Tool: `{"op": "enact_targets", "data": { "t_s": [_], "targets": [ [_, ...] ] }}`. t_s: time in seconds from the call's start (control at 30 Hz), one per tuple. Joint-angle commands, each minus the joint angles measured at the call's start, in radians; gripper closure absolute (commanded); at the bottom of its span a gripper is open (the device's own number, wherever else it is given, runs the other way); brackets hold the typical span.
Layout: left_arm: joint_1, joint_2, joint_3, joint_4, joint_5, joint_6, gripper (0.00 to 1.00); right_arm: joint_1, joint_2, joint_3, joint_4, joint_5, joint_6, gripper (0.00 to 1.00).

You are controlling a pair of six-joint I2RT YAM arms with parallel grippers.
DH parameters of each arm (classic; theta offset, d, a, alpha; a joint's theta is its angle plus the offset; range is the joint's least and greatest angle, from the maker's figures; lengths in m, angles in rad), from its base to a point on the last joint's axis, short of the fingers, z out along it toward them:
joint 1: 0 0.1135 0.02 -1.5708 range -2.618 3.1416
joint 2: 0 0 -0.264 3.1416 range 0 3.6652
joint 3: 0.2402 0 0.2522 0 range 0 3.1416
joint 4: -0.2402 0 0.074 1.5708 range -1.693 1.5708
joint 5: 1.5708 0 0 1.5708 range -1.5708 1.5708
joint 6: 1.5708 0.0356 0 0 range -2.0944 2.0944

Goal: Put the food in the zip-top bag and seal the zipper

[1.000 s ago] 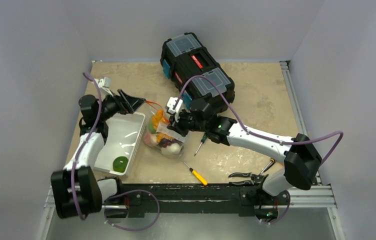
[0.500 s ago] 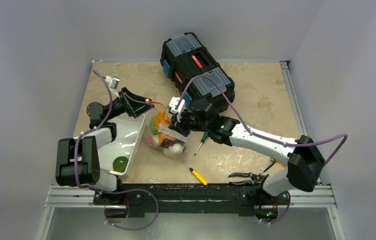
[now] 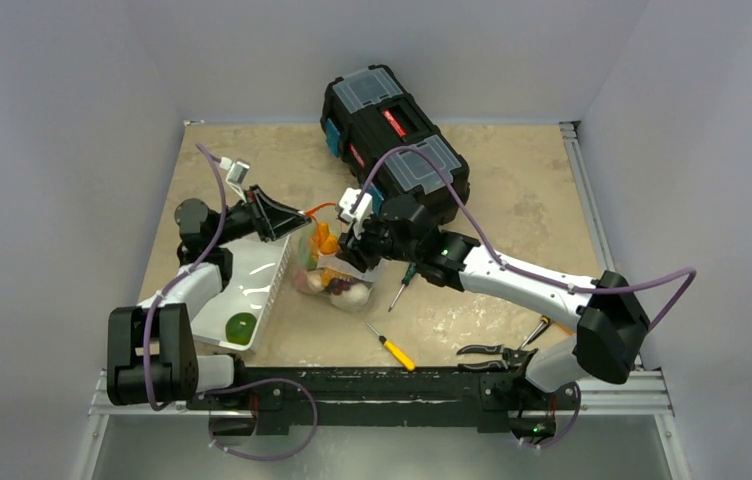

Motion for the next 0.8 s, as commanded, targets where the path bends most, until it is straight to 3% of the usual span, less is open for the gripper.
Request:
{"op": "enact_targets", "data": {
  "t_s": [0.0, 0.17, 0.23, 0.27, 0.4, 0.47, 0.63, 0.77],
  "targets": [
    [-0.022, -0.048, 0.051, -0.284, 0.013, 0.216, 0.81, -0.002, -0.03, 0.065, 0.021, 0.003, 0.008, 0.55],
    [-0.023, -0.05, 0.071, -0.276, 0.044, 0.184, 0.94, -0.002, 0.009, 0.14, -0.064, 0.011, 0.004, 0.22],
    [-0.023, -0.072, 0.086, -0.347, 0.046, 0.206, 0.97, 0.0, 0.008, 0.166, -0.091, 0.015, 0.003, 0.03],
    [-0.023, -0.097, 0.102, -0.429, 0.038, 0.242, 0.99, -0.001, 0.003, 0.179, -0.111, 0.016, 0.001, 0.01],
    [-0.031, -0.25, 0.194, -1.007, -0.094, 0.563, 1.0, -0.001, -0.038, 0.201, -0.151, 0.021, 0.003, 0.01],
    [-0.034, -0.339, 0.211, -1.172, -0.174, 0.657, 1.0, 0.0, -0.054, 0.216, -0.163, 0.011, 0.005, 0.01],
    [-0.037, -0.489, 0.173, -1.237, -0.233, 0.69, 1.0, 0.03, -0.055, 0.3, -0.19, -0.089, -0.025, 0.01],
    [-0.071, -0.596, 0.131, -1.273, -0.249, 0.741, 1.0, 0.112, -0.04, 0.319, -0.16, -0.039, -0.148, 0.01]
  ]
}}
